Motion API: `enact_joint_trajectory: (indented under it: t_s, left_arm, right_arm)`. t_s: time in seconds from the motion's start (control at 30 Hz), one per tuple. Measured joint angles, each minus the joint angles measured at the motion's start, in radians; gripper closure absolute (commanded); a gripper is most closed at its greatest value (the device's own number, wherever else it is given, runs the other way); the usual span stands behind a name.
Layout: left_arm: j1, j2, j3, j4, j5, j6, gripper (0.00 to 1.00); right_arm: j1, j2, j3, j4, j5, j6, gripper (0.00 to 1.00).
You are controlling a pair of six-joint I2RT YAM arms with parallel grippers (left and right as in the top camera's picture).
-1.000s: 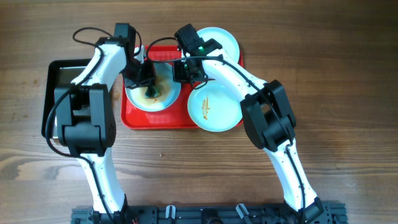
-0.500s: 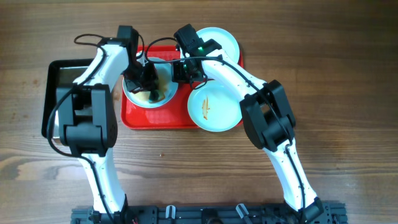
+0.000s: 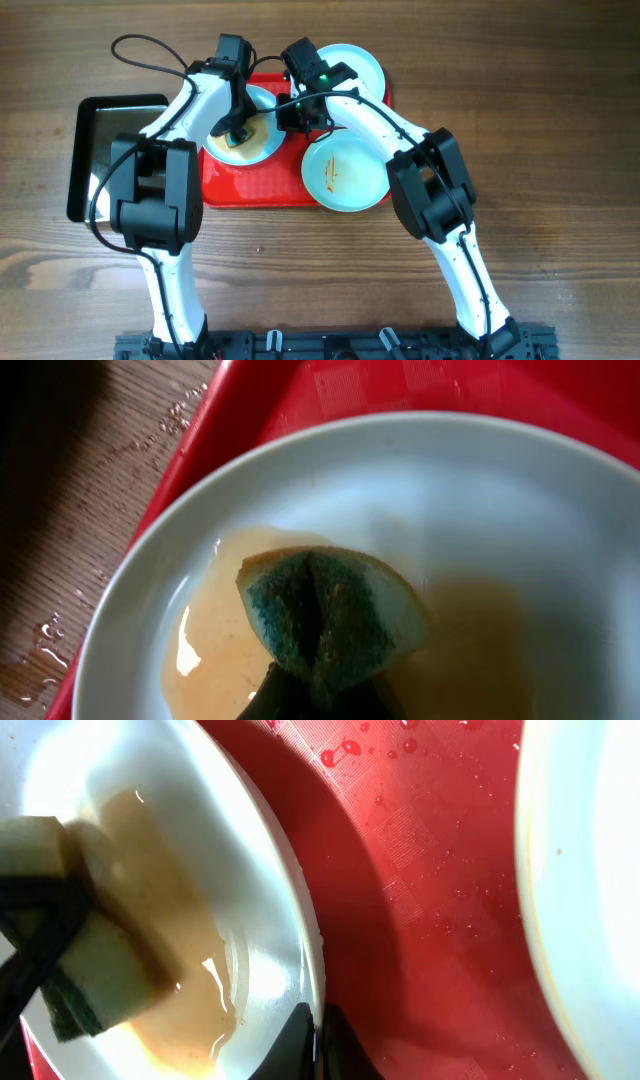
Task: Clean dirty plates on tray and stack at the side
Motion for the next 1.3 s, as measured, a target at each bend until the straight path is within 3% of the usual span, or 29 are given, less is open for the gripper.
enact_joint_trajectory:
  t_s: [0.33,0.5,0.63,0.73,0.83,1.1,1.2,1.3]
  left_arm:
    - [0.011,-0.002,0.068,0.011,-0.076,-0.007,0.96]
    - [0.048,-0.121,0.08,-0.066,0.015,-0.01,0.96]
    - [0.097,-0.191,0.093,-0.185,0.111,-0.011,0.96]
    - [0.138,-0.194,0.095,-0.276,0.144,-0.011,0.96]
    - [0.175,-0.194,0.095,-0.315,0.153,-0.001,0.96]
    - [0.293,-0.194,0.095,-0.326,0.163,0.021,0.96]
    - [0.323,-0.194,0.095,-0.325,0.163,0.024,0.96]
    - [0.34,-0.194,0.095,-0.322,0.163,0.024,0.96]
  right_arm:
    - [-0.001,0.0,0.0,-0.001,0.0,-0.001,0.95]
    - [-0.001,0.0,0.0,0.0,0.0,-0.008,0.91]
    - [-0.005,0.001,0.0,-0.002,0.0,-0.027,0.76]
    - [-0.017,0.005,0.021,-0.017,-0.016,-0.082,0.41]
    - [-0.023,0.006,0.053,-0.023,-0.026,-0.153,0.32]
    - [-0.008,0.006,0.058,0.049,0.017,-0.227,0.31]
    - [0.01,0.008,0.059,0.057,0.056,-0.229,0.38]
    - [0.021,0.036,0.064,0.06,0.074,-0.223,0.54]
